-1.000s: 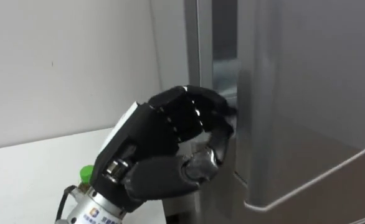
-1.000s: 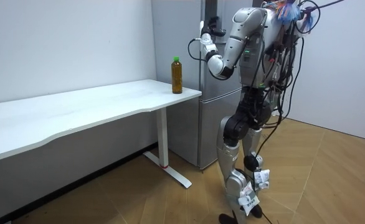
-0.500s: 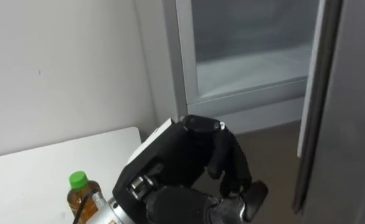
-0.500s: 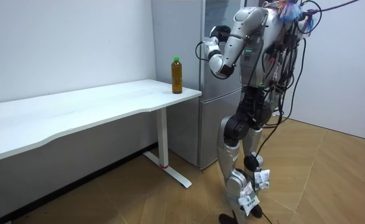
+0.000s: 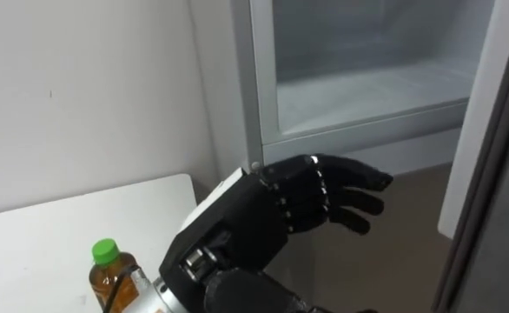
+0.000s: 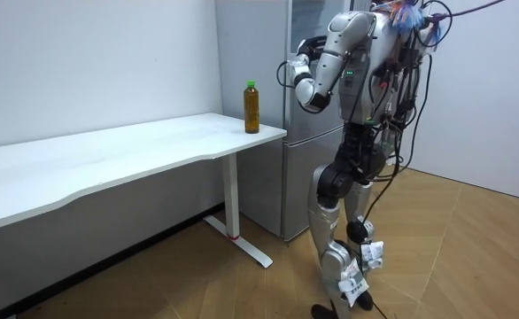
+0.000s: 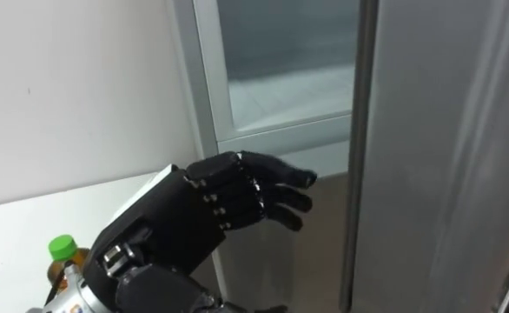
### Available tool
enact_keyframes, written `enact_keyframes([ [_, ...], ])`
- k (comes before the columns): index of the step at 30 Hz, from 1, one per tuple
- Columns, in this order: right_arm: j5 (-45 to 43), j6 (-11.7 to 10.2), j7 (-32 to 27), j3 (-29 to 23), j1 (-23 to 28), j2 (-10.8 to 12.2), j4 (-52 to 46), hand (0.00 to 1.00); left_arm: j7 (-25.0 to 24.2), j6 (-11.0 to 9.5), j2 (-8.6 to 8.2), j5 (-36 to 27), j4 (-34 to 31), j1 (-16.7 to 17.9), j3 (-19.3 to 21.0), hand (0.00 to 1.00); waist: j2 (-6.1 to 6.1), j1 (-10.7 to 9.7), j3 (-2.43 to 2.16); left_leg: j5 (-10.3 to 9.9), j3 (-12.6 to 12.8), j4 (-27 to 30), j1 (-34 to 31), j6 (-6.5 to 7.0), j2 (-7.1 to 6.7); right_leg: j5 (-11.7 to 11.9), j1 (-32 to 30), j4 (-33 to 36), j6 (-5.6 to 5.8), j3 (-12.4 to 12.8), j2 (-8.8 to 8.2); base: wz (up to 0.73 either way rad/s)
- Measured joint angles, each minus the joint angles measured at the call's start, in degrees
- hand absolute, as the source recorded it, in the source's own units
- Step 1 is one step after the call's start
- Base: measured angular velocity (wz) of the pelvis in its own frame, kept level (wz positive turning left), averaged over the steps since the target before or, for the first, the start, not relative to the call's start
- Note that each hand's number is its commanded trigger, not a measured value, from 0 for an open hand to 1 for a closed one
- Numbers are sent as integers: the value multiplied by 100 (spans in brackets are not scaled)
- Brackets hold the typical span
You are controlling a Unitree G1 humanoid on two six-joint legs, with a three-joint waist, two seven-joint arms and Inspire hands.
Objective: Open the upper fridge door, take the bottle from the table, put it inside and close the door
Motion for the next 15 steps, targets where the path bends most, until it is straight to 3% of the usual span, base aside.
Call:
enact_keyframes([
  [7, 39, -7, 2, 15, 5, -9, 0, 0, 18, -1, 66, 11, -4, 0, -205, 0, 21, -14, -20, 0, 110, 6, 17, 0, 3, 0, -18, -1, 0, 10, -7, -1],
  [11, 38, -12, -5, 8, 3, -27, 10, 0, 21, -4, 112, 138, -8, -3, -339, 0, 92, -98, -67, 0, 132, 9, 9, 0, 1, 1, -32, 3, 0, 49, -8, -1],
  [15, 38, -12, -15, 14, -1, -26, -3, 0, 18, -4, 128, 137, -34, -6, -367, 0, 132, -173, -82, 0, 189, 9, 37, 0, 15, 3, -30, 4, -4, 133, 14, -10],
])
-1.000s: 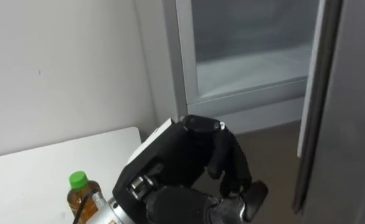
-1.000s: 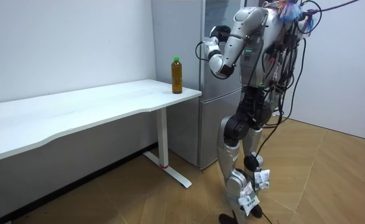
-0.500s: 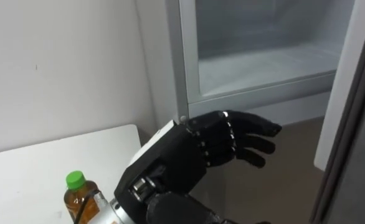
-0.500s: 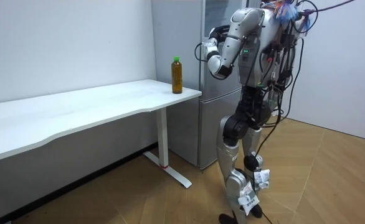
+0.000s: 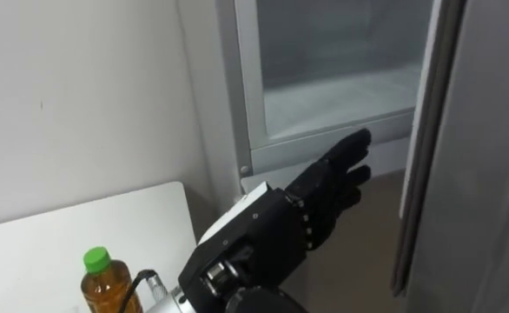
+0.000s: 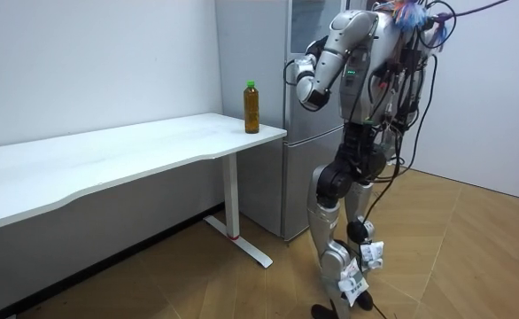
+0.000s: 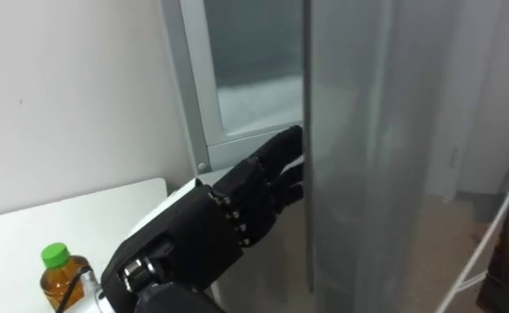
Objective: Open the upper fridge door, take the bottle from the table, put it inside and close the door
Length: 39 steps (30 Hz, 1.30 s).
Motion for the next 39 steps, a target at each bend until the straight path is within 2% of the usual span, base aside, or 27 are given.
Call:
enact_keyframes([
  [4, -3, 3, 0, 3, -6, -1, -2, 0, -6, 2, 2, -4, -3, -55, -60, 0, 2, -17, 8, 0, 105, -4, 34, 0, 12, 3, -18, 0, -6, 93, 15, -12],
  [8, 5, 4, 2, 27, -17, -5, -2, 0, -17, 3, 67, -15, -2, -304, -175, 0, 7, -16, 32, 0, 207, -9, 65, 0, 7, 3, -21, -3, -4, 185, 12, -12],
  [14, 5, 7, 1, 169, -62, -52, -5, 0, -16, 4, 74, -27, 1, -538, -384, 0, 20, -34, 48, 0, 254, -25, 72, 0, 8, 4, -55, -6, -2, 244, 14, -8],
  [18, 30, 76, -10, 188, -104, -51, -55, 0, -17, 34, 43, -57, -1, -545, -435, 0, 20, -139, 49, 0, 255, -26, 59, 0, 8, 3, -71, -16, -2, 264, 19, -4],
  [24, 86, 131, -113, 216, -131, -49, -64, 0, -56, 145, 19, -57, 0, -857, -513, 0, 30, -169, 43, 0, 307, -24, -10, 0, 6, 4, -181, -6, -1, 352, 23, -8],
  [25, 128, 130, -136, 252, -131, -53, -64, 0, -56, 145, 11, -63, 0, -864, -531, 0, 30, -169, 43, 0, 407, -24, -5, -1, 11, 4, -184, -2, -1, 374, 24, -7],
  [33, 195, 137, -334, 277, -142, -140, -59, 0, -36, 145, 19, -75, -23, -901, -598, 0, 56, -276, 26, -1, 738, -23, -34, -2, 31, 12, -266, 12, 2, 496, 30, -9],
  [37, 198, 146, -335, 271, -162, -141, -53, 0, -37, 150, 51, -70, -22, -969, -608, 0, 66, -310, 34, -1, 783, -23, -28, -2, 39, 27, -272, 10, -3, 546, 42, -6],
  [39, 199, 148, -332, 266, -161, -153, -45, 0, -38, 151, 50, -70, -15, -998, -612, 0, 92, -318, 43, -1, 962, -23, 1, -2, 50, 40, -291, 4, 2, 625, 55, -16],
])
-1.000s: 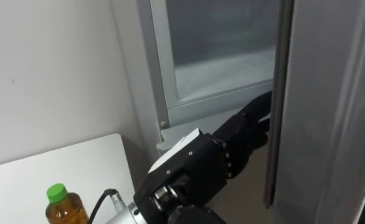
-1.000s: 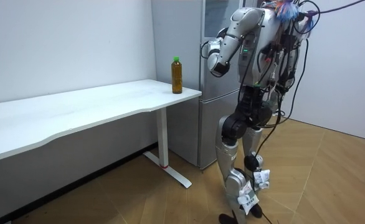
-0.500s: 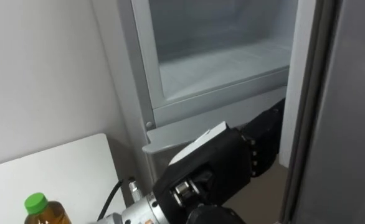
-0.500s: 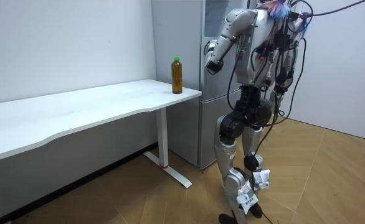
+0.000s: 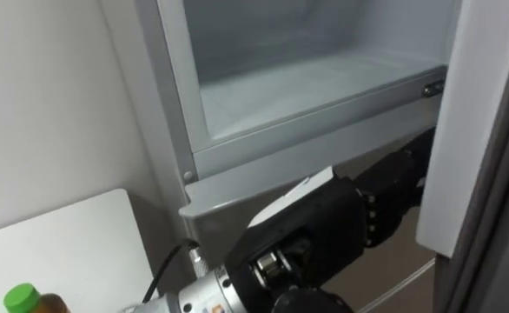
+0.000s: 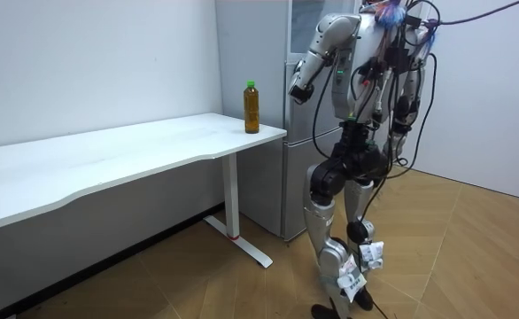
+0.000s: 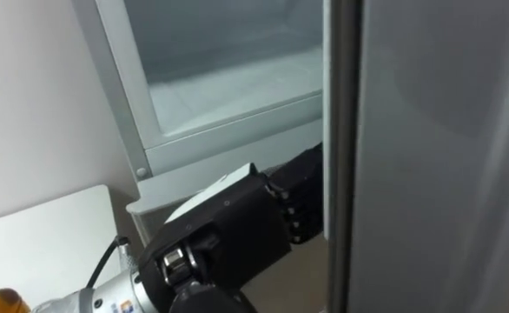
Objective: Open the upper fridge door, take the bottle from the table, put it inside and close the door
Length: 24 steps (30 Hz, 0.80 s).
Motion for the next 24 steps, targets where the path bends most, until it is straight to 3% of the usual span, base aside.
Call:
enact_keyframes([
  [4, 0, 7, 35, -7, -13, -9, -8, 0, -5, 0, 0, 0, 21, -14, 9, 0, 29, -10, 6, 0, 225, -3, 54, 0, 33, 58, -61, 4, -24, 215, 52, -35],
  [9, 2, 53, 100, -79, -50, -37, -1, 0, -13, 10, -12, -2, 83, -178, -7, 0, 119, -162, 36, 0, 412, -4, 76, 0, 45, 97, -151, 26, -23, 456, 98, -29],
  [16, 64, 67, 111, -95, -84, -33, -8, 0, -29, 99, -120, -8, 163, -292, -113, 0, 115, -300, 40, -2, 709, 1, 129, -4, 122, 175, -255, 35, -90, 827, 241, -29],
  [19, 60, 69, 134, -104, -90, -59, -11, 0, -6, 98, -137, -11, 210, -332, -170, 0, 116, -439, 43, -2, 715, 2, 156, -5, 153, 191, -248, 28, -116, 932, 288, -22],
  [24, 68, 108, 147, -105, -56, -126, -40, 0, -2, 98, -199, -103, 375, -511, -207, 0, 111, -500, 46, -46, 732, 22, 191, -79, 237, 230, -269, 21, -181, 1112, 408, -20],
])
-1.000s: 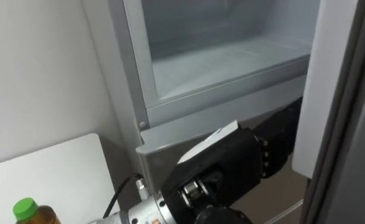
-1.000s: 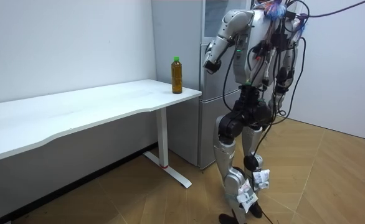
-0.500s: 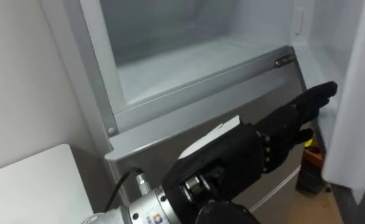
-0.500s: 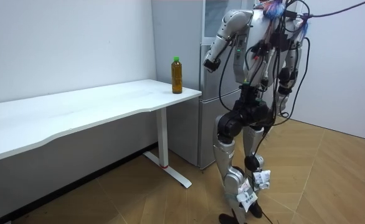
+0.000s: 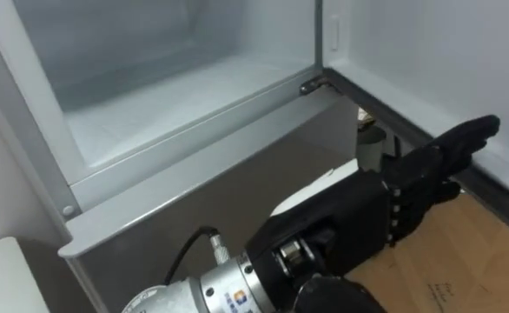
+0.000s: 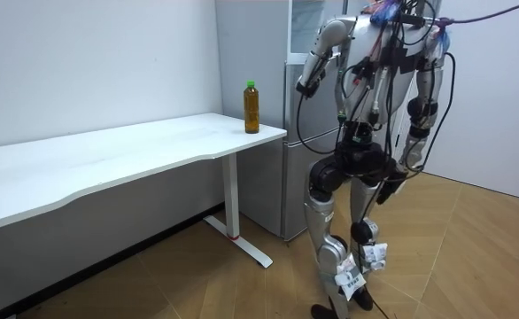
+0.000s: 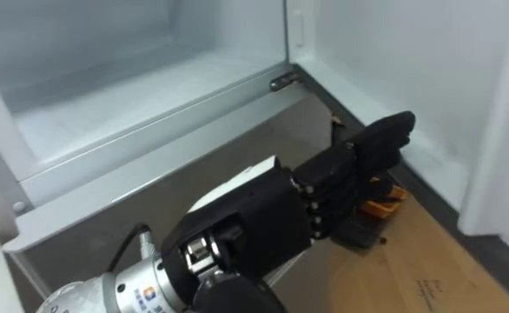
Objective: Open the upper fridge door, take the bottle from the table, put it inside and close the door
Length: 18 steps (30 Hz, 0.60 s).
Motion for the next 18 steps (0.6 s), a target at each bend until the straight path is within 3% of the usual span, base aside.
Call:
enact_keyframes([
  [5, 72, 0, -53, 1, 119, -142, -116, 0, 0, 0, -1, -261, 2, -133, -12, 0, -1, -1, 2, -13, 141, 68, -12, -23, 57, 25, -39, 1, -42, 77, 60, -12],
  [11, 74, -2, -70, 4, 182, -128, -115, 0, 0, -15, -111, -350, 123, -396, -12, 0, -17, 14, 13, -27, 186, 170, -34, -47, 113, 32, -55, 28, -79, 127, 101, -7],
  [18, 70, -5, -137, 10, 183, -124, -135, 0, 0, -16, -144, -351, 167, -396, -12, 0, -60, 13, 34, -41, 199, 190, -112, -71, 157, 16, -118, 72, -117, 27, 113, 7],
])
